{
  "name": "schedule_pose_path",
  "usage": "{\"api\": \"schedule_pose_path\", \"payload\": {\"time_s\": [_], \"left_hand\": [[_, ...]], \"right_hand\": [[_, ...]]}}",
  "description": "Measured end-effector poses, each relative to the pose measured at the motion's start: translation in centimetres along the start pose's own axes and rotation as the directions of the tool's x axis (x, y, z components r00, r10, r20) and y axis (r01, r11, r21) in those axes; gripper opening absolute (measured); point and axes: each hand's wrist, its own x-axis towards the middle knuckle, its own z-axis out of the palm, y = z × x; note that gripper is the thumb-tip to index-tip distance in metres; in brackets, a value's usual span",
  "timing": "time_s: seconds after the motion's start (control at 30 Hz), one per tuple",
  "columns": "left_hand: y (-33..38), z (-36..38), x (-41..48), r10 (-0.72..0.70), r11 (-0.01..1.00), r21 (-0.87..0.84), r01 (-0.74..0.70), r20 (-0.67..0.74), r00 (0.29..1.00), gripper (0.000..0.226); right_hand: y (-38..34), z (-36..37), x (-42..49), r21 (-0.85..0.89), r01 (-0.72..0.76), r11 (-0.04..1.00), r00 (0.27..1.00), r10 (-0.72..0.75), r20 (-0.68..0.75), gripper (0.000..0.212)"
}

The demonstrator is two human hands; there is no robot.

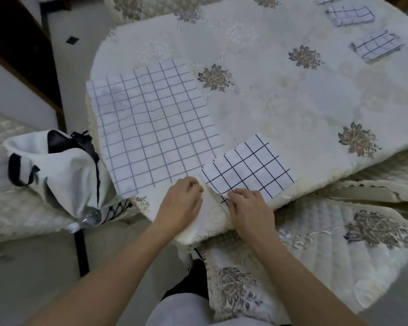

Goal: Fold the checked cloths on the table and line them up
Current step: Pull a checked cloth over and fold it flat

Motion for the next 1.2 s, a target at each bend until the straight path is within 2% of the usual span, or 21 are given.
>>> {"api": "schedule_pose_path", "payload": {"time_s": [0.13, 0.23, 0.37, 0.53, 0.67, 0.73, 0.83, 0.93, 1.03, 1.13, 1.2], "left_hand": [[0.1, 1.5, -1.8, 0.161, 0.985, 0.052, -0.162, 0.023, 0.987, 0.027], [0.8, 1.8, -2.0, 0.156, 0.983, 0.082, -0.162, 0.076, 0.985, 0.037], [1.8, 1.3, -1.4, 0.066, 0.996, 0.052, -0.071, 0.095, 0.993, 0.042], [2.0, 1.2, -0.8, -0.005, 1.0, 0.019, 0.003, 0.07, 0.998, 0.04], [2.2, 1.1, 0.0, -0.027, 0.999, 0.038, 0.025, 0.051, 0.998, 0.036], [2.1, 1.1, 0.5, -0.098, 0.995, 0.028, 0.098, 0.022, 0.995, 0.033], [2.0, 0.7, 1.1, -0.271, 0.963, -0.019, 0.271, -0.037, 0.962, 0.03], [2.8, 0.2, 1.9, -0.36, 0.933, -0.034, 0.358, -0.101, 0.928, 0.034], [4.9, 1.1, 2.8, -0.271, 0.961, 0.025, 0.276, -0.135, 0.953, 0.041], [7.7, 3.4, 4.0, -0.161, 0.977, 0.139, 0.161, -0.009, 0.987, 0.062], [8.8, 4.9, 4.8, -0.161, 0.969, 0.207, 0.138, 0.098, 0.982, 0.074]], "right_hand": [[-0.3, 0.1, 0.0, -0.011, -0.012, 1.0, 1.0, 0.012, -0.021, 0.017], [-0.3, 0.1, 0.0, 0.005, -0.07, 0.998, 0.997, 0.07, -0.026, 0.021], [0.0, -0.2, 0.2, 0.058, -0.157, 0.986, 0.987, 0.159, -0.021, 0.029], [0.1, 0.2, -0.3, -0.011, -0.023, 1.0, 0.999, 0.024, 0.049, 0.035], [0.0, 0.1, -0.2, -0.02, -0.004, 1.0, 0.995, 0.006, 0.099, 0.035], [0.1, -0.4, -0.1, 0.034, 0.031, 0.999, 0.991, -0.035, 0.127, 0.036], [1.1, -1.7, 0.8, 0.23, 0.033, 0.973, 0.984, -0.072, 0.163, 0.038], [4.3, -3.4, 3.2, 0.304, -0.012, 0.953, 1.0, 0.002, 0.031, 0.027], [8.5, -4.7, 5.7, 0.291, -0.064, 0.955, 0.991, 0.094, -0.091, 0.027], [10.5, -4.5, 7.1, 0.277, -0.045, 0.96, 0.986, 0.088, -0.145, 0.032], [10.1, -3.4, 7.4, 0.261, 0.057, 0.964, 0.985, -0.012, -0.171, 0.034]]}}
